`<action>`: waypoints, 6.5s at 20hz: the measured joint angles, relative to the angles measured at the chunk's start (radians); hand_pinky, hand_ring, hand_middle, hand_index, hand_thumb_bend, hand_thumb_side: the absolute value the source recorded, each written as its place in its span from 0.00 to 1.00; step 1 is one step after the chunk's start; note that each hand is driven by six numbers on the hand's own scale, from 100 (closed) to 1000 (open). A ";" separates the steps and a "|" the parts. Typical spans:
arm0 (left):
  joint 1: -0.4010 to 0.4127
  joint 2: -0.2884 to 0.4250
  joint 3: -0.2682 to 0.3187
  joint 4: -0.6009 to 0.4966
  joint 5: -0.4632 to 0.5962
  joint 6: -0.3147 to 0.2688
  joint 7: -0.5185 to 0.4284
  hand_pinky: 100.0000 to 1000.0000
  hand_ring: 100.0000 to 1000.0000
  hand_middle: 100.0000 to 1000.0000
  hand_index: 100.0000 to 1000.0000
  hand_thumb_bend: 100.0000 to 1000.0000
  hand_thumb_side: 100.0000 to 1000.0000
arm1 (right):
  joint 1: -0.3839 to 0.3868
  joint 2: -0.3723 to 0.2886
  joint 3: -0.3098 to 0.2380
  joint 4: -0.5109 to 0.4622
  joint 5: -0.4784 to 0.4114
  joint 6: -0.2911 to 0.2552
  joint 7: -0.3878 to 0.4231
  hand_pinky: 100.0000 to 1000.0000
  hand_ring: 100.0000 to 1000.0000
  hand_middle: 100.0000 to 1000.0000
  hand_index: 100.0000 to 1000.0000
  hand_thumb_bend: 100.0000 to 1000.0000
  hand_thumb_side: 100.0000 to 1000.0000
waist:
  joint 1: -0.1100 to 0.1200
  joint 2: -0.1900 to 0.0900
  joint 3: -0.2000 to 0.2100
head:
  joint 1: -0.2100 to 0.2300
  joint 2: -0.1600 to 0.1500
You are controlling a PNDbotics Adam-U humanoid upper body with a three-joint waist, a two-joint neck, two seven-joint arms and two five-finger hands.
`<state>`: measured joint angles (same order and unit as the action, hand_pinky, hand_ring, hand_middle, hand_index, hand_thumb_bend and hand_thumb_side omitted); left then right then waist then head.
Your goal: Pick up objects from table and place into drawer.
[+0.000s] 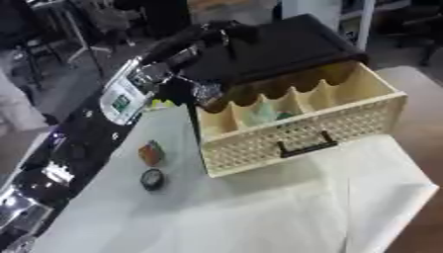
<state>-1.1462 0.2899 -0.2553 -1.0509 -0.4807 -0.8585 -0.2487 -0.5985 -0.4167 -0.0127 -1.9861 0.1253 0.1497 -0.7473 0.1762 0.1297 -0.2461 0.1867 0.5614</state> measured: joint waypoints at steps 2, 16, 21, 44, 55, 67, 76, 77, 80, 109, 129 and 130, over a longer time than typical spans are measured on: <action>0.001 0.000 0.000 0.000 -0.029 0.000 0.000 0.54 0.82 0.80 1.00 0.00 0.66 | 0.000 0.000 0.000 0.000 0.000 -0.001 -0.001 0.29 0.40 0.44 0.61 0.00 0.32 | 0.000 0.000 0.000 | 0.001 0.000; 0.011 0.003 0.004 -0.022 0.023 -0.001 0.005 0.45 0.75 0.71 0.91 0.00 0.63 | -0.002 0.000 -0.005 0.000 0.001 -0.003 -0.005 0.30 0.41 0.44 0.61 0.00 0.32 | 0.000 0.000 0.006 | 0.005 0.001; 0.014 0.059 0.022 -0.189 0.335 0.132 0.029 0.44 0.71 0.65 0.86 0.00 0.69 | -0.009 -0.011 -0.006 0.000 0.013 -0.002 -0.010 0.30 0.41 0.45 0.61 0.00 0.32 | -0.013 -0.006 0.021 | 0.001 0.016; 0.418 0.377 0.231 -0.934 1.129 0.553 0.382 0.43 0.66 0.60 0.81 0.00 0.79 | -0.010 -0.137 -0.005 0.000 0.094 0.016 -0.029 0.24 0.43 0.47 0.63 0.00 0.49 | -0.123 -0.018 0.119 | -0.033 0.088; 0.671 0.314 0.282 -0.937 1.183 0.499 0.230 0.44 0.66 0.60 0.79 0.00 0.86 | -0.017 -0.257 0.038 0.000 0.137 0.068 0.069 0.04 0.41 0.46 0.64 0.39 0.71 | -0.154 -0.027 0.141 | -0.049 0.119; 0.874 0.147 0.306 -0.937 1.142 0.575 0.034 0.43 0.64 0.58 0.77 0.00 1.00 | -0.044 -0.378 0.102 -0.002 0.190 0.170 0.386 0.00 0.33 0.41 0.62 0.37 0.74 | -0.176 -0.038 0.152 | -0.039 0.188; 0.932 0.065 0.327 -0.937 1.061 0.634 -0.027 0.43 0.64 0.57 0.77 0.00 1.00 | -0.064 -0.462 0.162 -0.003 0.206 0.062 0.897 0.00 0.31 0.40 0.61 1.00 0.49 | -0.180 -0.039 0.149 | -0.040 0.194; 0.936 0.060 0.327 -0.937 1.054 0.635 -0.028 0.43 0.64 0.57 0.77 0.00 1.00 | -0.067 -0.470 0.168 -0.003 0.203 0.045 0.959 0.00 0.31 0.40 0.61 1.00 0.49 | -0.180 -0.039 0.149 | -0.040 0.194; 0.943 0.051 0.332 -0.937 1.039 0.639 -0.031 0.41 0.64 0.57 0.77 0.00 1.00 | -0.071 -0.496 0.180 -0.003 0.173 0.006 1.116 0.00 0.27 0.38 0.60 1.00 0.49 | -0.180 -0.039 0.146 | -0.041 0.194; 0.942 0.033 0.326 -0.937 1.024 0.667 -0.055 0.43 0.64 0.57 0.77 0.00 1.00 | -0.141 -0.508 0.311 -0.003 -0.141 0.044 1.502 0.00 0.40 0.47 0.71 1.00 0.46 | -0.179 -0.039 0.149 | -0.066 0.171; 0.942 0.024 0.326 -0.937 1.015 0.675 -0.058 0.43 0.64 0.57 0.76 0.00 1.00 | -0.075 -0.485 0.353 -0.003 -0.188 0.121 1.617 0.00 0.48 0.55 0.73 0.86 0.18 | -0.179 -0.036 0.148 | -0.066 0.152; 0.942 0.024 0.326 -0.937 1.015 0.676 -0.059 0.43 0.64 0.57 0.76 0.00 1.00 | -0.066 -0.487 0.352 -0.003 -0.189 0.121 1.625 0.00 0.48 0.55 0.72 0.85 0.17 | -0.179 -0.036 0.148 | -0.066 0.150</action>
<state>-0.2041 0.3144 0.0704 -1.9874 0.5340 -0.1824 -0.3074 -0.6640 -0.9032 0.3388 -1.9893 -0.0635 0.2708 0.8775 -0.0025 0.0935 -0.0984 0.1211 0.7111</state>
